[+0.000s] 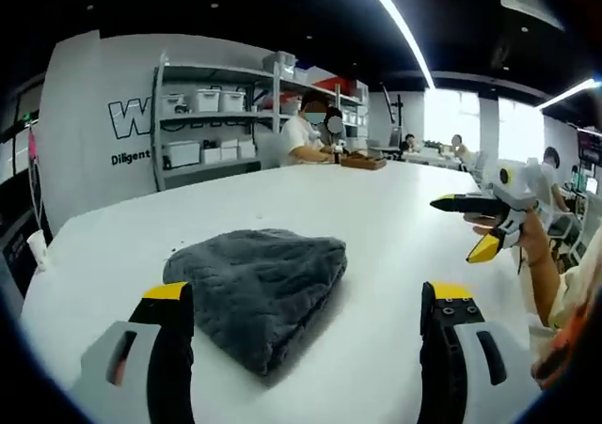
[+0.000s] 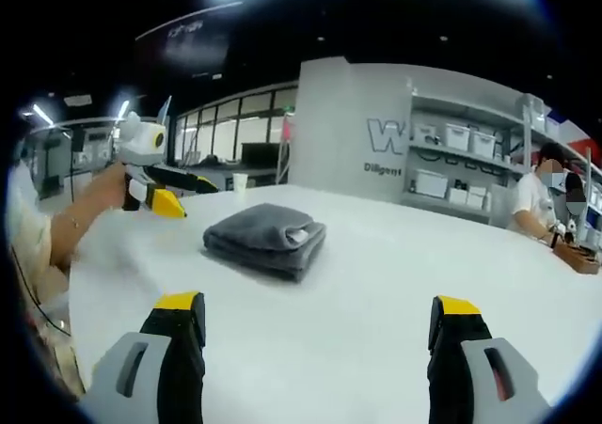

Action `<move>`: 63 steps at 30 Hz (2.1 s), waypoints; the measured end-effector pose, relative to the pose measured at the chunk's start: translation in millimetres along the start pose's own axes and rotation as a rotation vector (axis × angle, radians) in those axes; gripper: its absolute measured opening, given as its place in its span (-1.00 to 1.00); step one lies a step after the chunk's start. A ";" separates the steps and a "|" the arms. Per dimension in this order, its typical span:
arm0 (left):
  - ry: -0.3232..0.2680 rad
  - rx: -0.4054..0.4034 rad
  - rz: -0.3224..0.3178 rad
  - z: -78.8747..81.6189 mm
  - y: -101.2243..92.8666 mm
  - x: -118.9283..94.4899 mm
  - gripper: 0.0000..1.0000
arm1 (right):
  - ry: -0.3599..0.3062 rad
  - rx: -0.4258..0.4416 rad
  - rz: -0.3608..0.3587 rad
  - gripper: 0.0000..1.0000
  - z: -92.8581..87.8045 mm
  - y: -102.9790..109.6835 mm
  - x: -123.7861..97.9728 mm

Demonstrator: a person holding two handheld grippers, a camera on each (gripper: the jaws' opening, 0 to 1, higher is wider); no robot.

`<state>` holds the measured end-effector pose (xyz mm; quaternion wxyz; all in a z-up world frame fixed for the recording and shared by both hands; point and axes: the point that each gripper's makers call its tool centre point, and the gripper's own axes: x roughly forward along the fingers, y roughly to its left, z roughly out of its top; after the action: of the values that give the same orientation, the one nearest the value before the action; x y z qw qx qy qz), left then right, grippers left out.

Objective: Open the folded towel by lifting each exposed corner and separating the folded layers until the towel lies flat within the target outline without major curled edges

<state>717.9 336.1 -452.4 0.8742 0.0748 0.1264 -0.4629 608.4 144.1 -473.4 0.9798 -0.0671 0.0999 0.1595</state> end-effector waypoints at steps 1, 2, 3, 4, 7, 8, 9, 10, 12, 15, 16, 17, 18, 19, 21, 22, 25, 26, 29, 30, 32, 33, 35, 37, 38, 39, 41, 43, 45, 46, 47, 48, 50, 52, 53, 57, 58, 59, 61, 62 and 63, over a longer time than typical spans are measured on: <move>0.003 0.006 0.006 1.0 0.3 2.2 0.99 | -0.006 -0.002 0.002 0.98 1.9 0.2 -0.1; 0.004 0.012 0.010 2.0 0.2 4.9 0.99 | -0.009 -0.001 0.006 0.98 3.3 0.5 0.0; 0.002 0.019 0.010 2.9 -0.6 8.0 0.99 | -0.013 0.002 0.010 0.98 4.4 0.9 0.1; 0.007 0.028 0.007 3.0 -1.6 11.3 0.99 | -0.016 0.003 0.012 0.98 5.0 1.0 0.2; 0.025 0.048 -0.009 3.3 -5.7 21.0 0.98 | -0.021 0.010 0.010 0.98 6.1 -0.4 0.9; 0.027 0.053 -0.013 3.9 -6.5 24.9 0.97 | -0.019 0.009 0.009 0.98 5.6 -0.9 1.5; 0.034 0.058 -0.020 3.7 -7.7 28.7 0.96 | -0.016 0.006 0.009 0.98 5.1 -1.0 2.1; 0.041 0.060 -0.025 3.6 -8.9 32.4 0.93 | -0.013 0.004 0.010 0.98 4.6 -1.0 2.8; 0.050 0.075 -0.035 5.2 -11.9 41.0 0.88 | -0.012 0.001 0.012 0.98 4.4 -0.1 3.7; 0.060 0.103 -0.067 7.4 -20.2 51.3 0.69 | -0.016 0.009 0.011 0.98 4.9 0.2 4.7; 0.064 0.103 -0.079 7.3 -23.0 53.6 0.65 | -0.019 0.015 0.012 0.98 5.3 0.3 4.9; 0.068 0.101 -0.097 7.1 -26.7 56.8 0.63 | -0.021 0.021 0.022 0.98 5.4 1.5 5.2; 0.069 0.098 -0.100 7.2 -27.9 59.1 0.63 | -0.019 0.021 0.026 0.98 5.0 2.3 5.2; 0.070 0.096 -0.106 7.2 -30.2 63.6 0.63 | -0.017 0.020 0.026 0.98 4.7 2.4 5.3; 0.076 0.110 -0.110 6.3 -33.6 69.4 0.62 | -0.012 0.011 0.022 0.98 3.5 2.2 5.1; 0.080 0.119 -0.108 5.8 -34.4 71.9 0.60 | -0.011 0.010 0.021 0.98 3.2 2.4 4.8; 0.079 0.144 -0.109 6.1 -37.6 79.4 0.48 | -0.012 0.011 0.022 0.98 3.0 2.7 3.8; 0.076 0.148 -0.110 6.4 -38.2 81.8 0.41 | -0.012 0.010 0.021 0.98 3.0 2.4 3.4; 0.079 0.166 -0.114 4.3 -38.4 89.6 0.18 | -0.016 0.012 0.017 0.97 3.8 1.5 2.4; 0.089 0.169 -0.116 2.0 -38.3 92.4 0.10 | -0.017 0.012 0.017 0.97 4.0 1.6 2.1; 0.099 0.167 -0.132 -2.1 -40.6 97.2 -0.01 | -0.018 0.009 0.020 0.97 4.2 2.9 1.5; 0.101 0.168 -0.136 -3.8 -42.0 99.5 -0.04 | -0.016 0.007 0.023 0.97 3.9 4.1 1.1; 0.104 0.174 -0.139 -6.7 -44.3 103.6 -0.11 | -0.013 0.003 0.028 0.97 3.1 6.2 0.3; 0.108 0.187 -0.137 -8.4 -45.3 106.5 -0.18 | -0.009 -0.002 0.028 0.97 2.2 7.1 -0.9; 0.108 0.191 -0.133 -8.8 -45.1 107.7 -0.21 | -0.007 -0.003 0.025 0.97 1.6 7.3 -1.8; 0.107 0.196 -0.128 -8.6 -44.4 109.0 -0.23 | -0.006 -0.004 0.023 0.97 1.2 7.1 -2.7; 0.108 0.211 -0.117 -9.4 -42.4 111.3 -0.33 | -0.006 -0.004 0.018 0.96 0.4 7.3 -5.1; 0.116 0.225 -0.107 -11.5 -39.9 112.7 -0.43 | -0.007 -0.002 0.016 0.96 -0.1 8.0 -7.8; 0.118 0.226 -0.108 -13.0 -39.3 113.1 -0.46 | -0.007 -0.002 0.014 0.96 -0.5 8.8 -10.0; 0.108 0.218 -0.128 -13.4 -42.3 113.8 -0.49 | -0.007 -0.003 0.013 0.96 -0.5 9.2 -11.7; 0.092 0.206 -0.140 -12.5 -44.1 114.4 -0.53 | -0.007 -0.001 0.010 0.96 -0.4 9.5 -12.8; 0.087 0.202 -0.137 -12.4 -43.4 114.7 -0.62 | -0.007 0.004 0.006 0.95 -0.4 10.2 -13.9; 0.073 0.204 -0.128 -12.4 -41.7 116.4 -0.73 | -0.012 0.011 0.002 0.95 -0.2 13.5 -15.9; 0.069 0.196 -0.120 -13.0 -39.0 117.8 -0.88 | -0.018 0.015 0.016 0.95 0.5 19.4 -17.1; 0.069 0.189 -0.118 -13.2 -37.6 117.8 -0.88 | -0.019 0.016 0.021 0.95 1.0 22.0 -17.4; 0.049 0.148 -0.101 -9.0 -32.8 114.6 -0.90 | -0.017 0.008 0.016 0.95 3.0 26.2 -18.3; 0.044 0.129 -0.097 -8.1 -32.2 113.6 -0.90 | -0.015 0.005 0.011 0.95 2.8 26.7 -18.7; 0.040 0.118 -0.097 -7.5 -32.3 113.2 -0.90 | -0.014 0.003 0.008 0.95 2.8 27.0 -18.9; 0.019 0.094 -0.093 -4.7 -31.0 107.6 -0.90 | -0.013 -0.008 0.002 0.96 3.6 31.0 -19.7; 0.005 0.085 -0.080 -2.9 -27.9 105.2 -0.90 | -0.015 -0.008 0.009 0.97 4.4 33.3 -19.8; -0.005 0.072 -0.072 -1.6 -25.5 103.6 -0.90 | -0.016 -0.006 0.015 0.97 4.9 34.8 -19.6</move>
<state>752.4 240.3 -484.3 0.8540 0.1004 0.1104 -0.4983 579.7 171.8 -467.8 0.9792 -0.0681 0.0919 0.1678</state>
